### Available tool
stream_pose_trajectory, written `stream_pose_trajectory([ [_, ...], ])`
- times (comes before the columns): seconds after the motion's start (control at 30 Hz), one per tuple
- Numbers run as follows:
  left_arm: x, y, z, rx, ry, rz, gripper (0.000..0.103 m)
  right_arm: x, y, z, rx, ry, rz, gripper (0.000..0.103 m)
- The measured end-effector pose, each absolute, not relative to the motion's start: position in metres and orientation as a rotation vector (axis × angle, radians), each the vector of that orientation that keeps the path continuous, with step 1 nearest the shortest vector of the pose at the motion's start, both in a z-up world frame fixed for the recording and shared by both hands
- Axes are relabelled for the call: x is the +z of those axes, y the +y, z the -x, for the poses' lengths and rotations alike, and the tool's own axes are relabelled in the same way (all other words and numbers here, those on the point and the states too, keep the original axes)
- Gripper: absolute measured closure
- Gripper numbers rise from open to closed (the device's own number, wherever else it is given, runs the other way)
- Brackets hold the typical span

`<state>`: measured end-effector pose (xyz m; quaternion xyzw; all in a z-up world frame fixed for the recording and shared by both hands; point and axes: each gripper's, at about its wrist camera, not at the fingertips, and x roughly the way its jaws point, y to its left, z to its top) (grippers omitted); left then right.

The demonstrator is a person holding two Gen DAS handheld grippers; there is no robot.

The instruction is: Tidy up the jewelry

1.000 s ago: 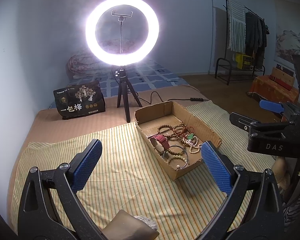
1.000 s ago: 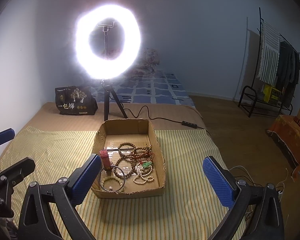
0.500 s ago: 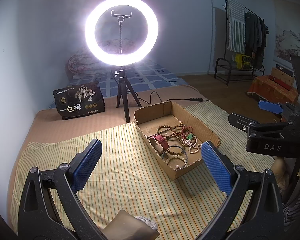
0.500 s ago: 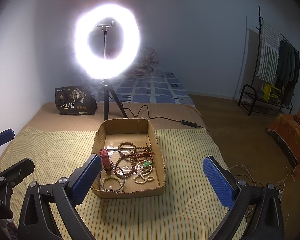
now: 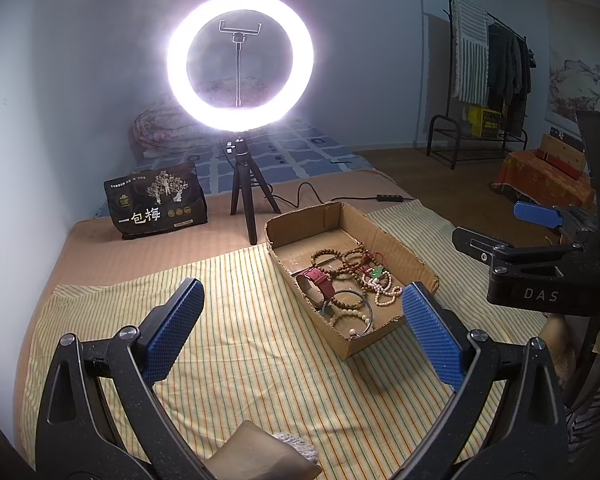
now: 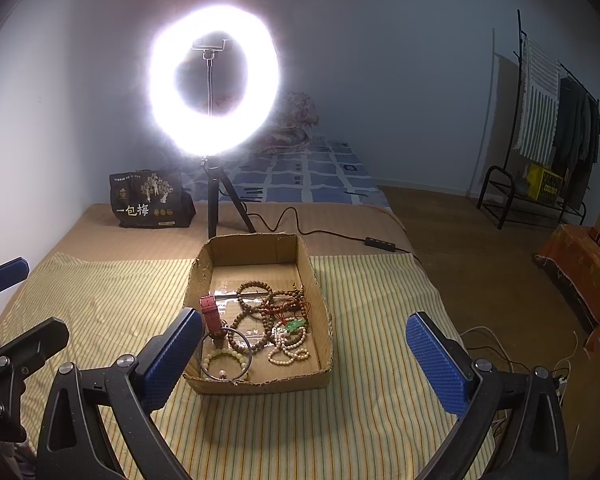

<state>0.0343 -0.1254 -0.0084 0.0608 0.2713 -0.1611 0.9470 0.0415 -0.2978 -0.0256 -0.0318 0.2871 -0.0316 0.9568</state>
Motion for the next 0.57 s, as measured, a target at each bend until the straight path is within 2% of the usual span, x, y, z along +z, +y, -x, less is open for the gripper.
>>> stream_pose_trajectory([
  [0.57, -0.0087, -0.129, -0.0322, -0.324, 0.552, -0.13, 0.002, -0.0277, -0.2965, -0.0423, -0.065, 0.599, 0.067, 0.0],
])
